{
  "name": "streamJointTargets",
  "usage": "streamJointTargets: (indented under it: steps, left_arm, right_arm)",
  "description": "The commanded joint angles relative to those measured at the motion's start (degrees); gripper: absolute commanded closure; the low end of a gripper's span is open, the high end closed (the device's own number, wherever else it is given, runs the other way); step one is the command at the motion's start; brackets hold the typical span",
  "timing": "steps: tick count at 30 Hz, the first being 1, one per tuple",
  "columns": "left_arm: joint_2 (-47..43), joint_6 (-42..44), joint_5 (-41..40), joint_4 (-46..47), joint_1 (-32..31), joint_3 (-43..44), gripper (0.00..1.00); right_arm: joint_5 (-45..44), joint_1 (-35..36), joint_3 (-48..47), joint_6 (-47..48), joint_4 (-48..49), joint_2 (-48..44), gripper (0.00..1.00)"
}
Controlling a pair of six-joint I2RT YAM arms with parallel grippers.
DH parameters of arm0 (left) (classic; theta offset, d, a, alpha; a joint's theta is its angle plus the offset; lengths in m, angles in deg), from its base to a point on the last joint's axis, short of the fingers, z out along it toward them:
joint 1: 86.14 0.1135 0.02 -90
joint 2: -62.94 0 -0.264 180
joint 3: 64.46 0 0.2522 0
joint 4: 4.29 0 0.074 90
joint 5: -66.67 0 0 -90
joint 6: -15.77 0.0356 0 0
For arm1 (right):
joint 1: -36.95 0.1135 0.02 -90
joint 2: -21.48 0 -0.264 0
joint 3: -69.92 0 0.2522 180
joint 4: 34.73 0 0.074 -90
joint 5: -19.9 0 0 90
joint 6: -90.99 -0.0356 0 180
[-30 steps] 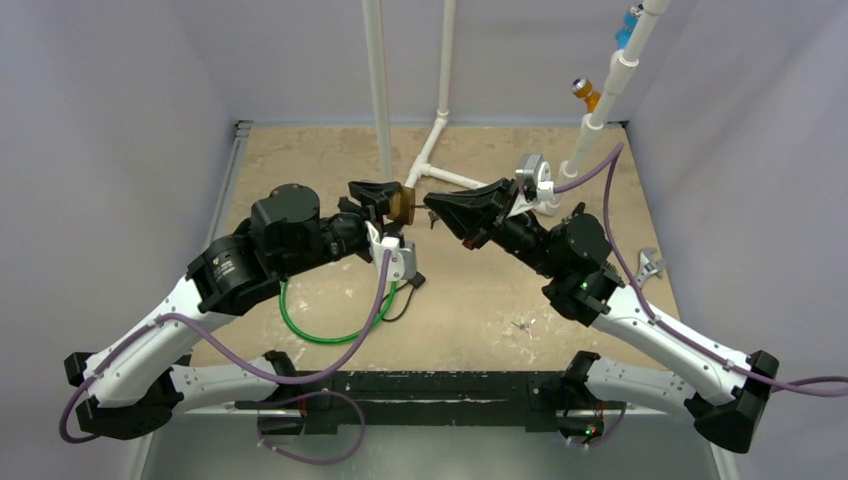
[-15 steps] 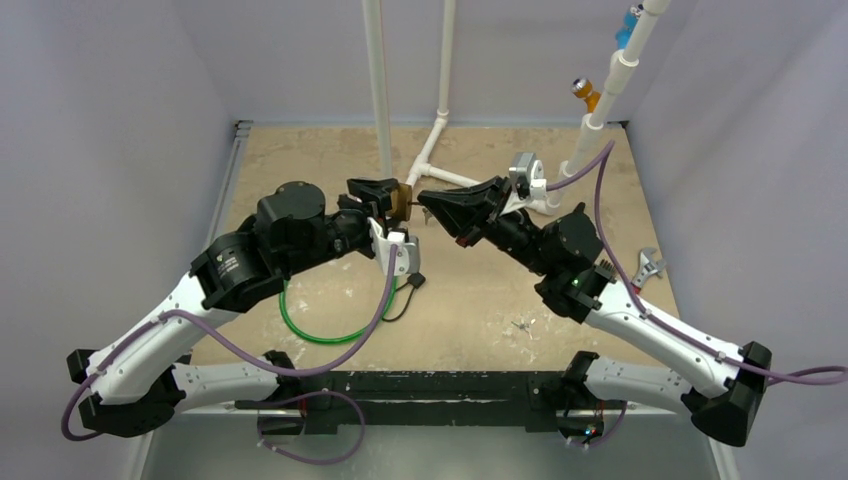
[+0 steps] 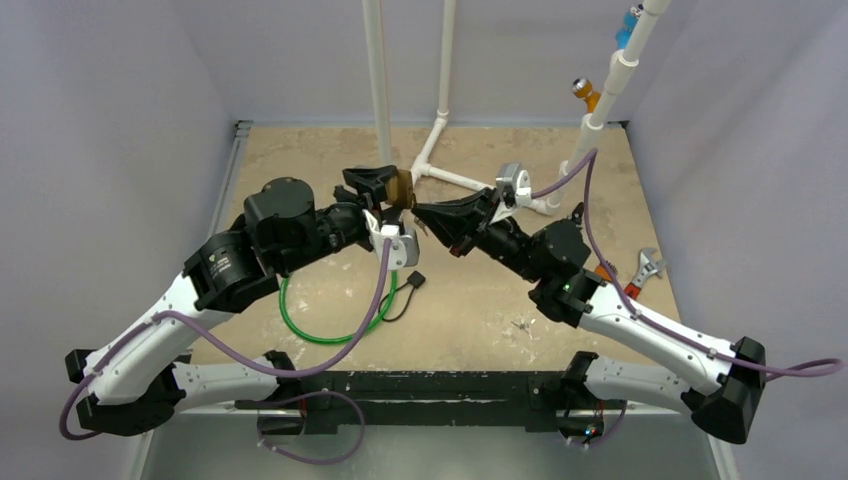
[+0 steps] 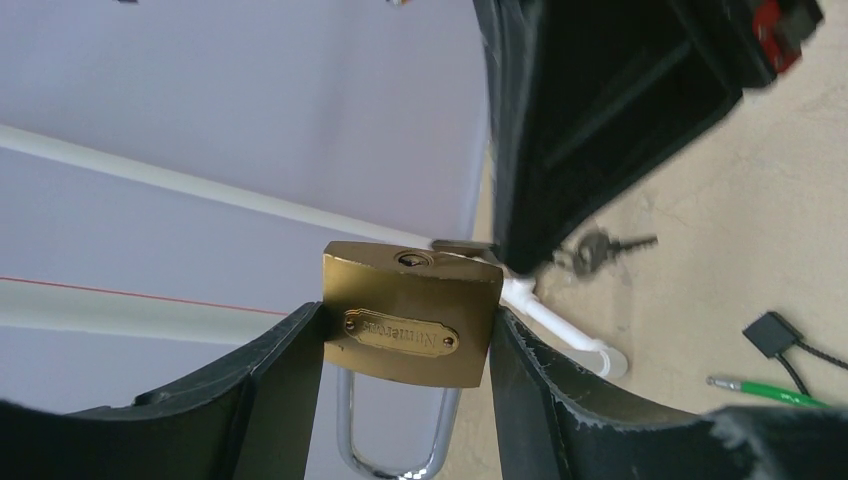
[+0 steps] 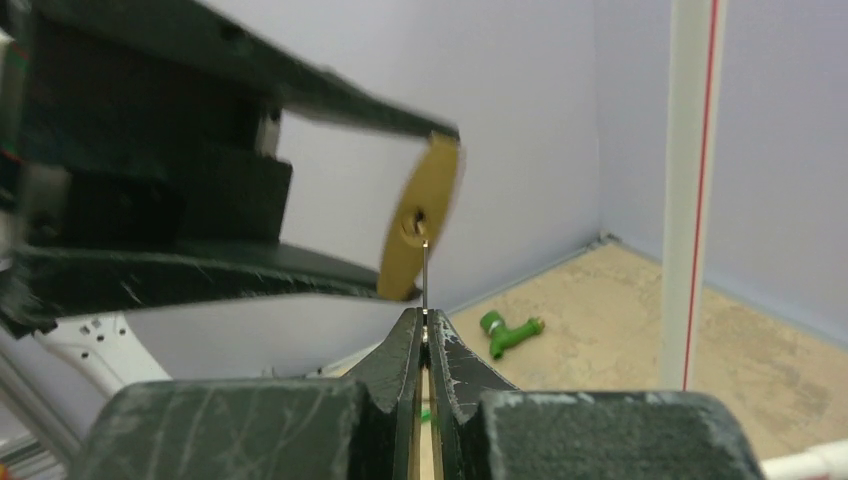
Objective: Unlock with the key
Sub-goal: Unlock the lock.
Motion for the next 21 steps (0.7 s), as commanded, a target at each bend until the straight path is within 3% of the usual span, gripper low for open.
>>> streamJointTargets:
  steps: [1, 10, 16, 21]
  left_arm:
    - [-0.65, 0.66, 4.31, 11.84, -1.6, 4.39, 1.0]
    - [-2.72, 5.45, 7.2, 5.51, -2.13, 1.27, 1.0]
    - [-5.98, 9.54, 16.63, -3.24, -2.98, 4.01, 1.0]
    - [-10.46, 20.8, 25.38, -0.16, -4.72, -1.27, 1.0]
  right_arm:
    - [1.06, 0.73, 0.76, -0.62, -2.38, 0.99, 1.0]
    - [-0.28, 0.69, -0.55, 0.99, -5.7, -2.63, 1.0]
    - [-1.66, 0.69, 2.73, 2.6, -10.12, -8.28, 1.0]
    - [-2.8, 0.69, 4.29, 3.59, -13.45, -11.32, 1.0]
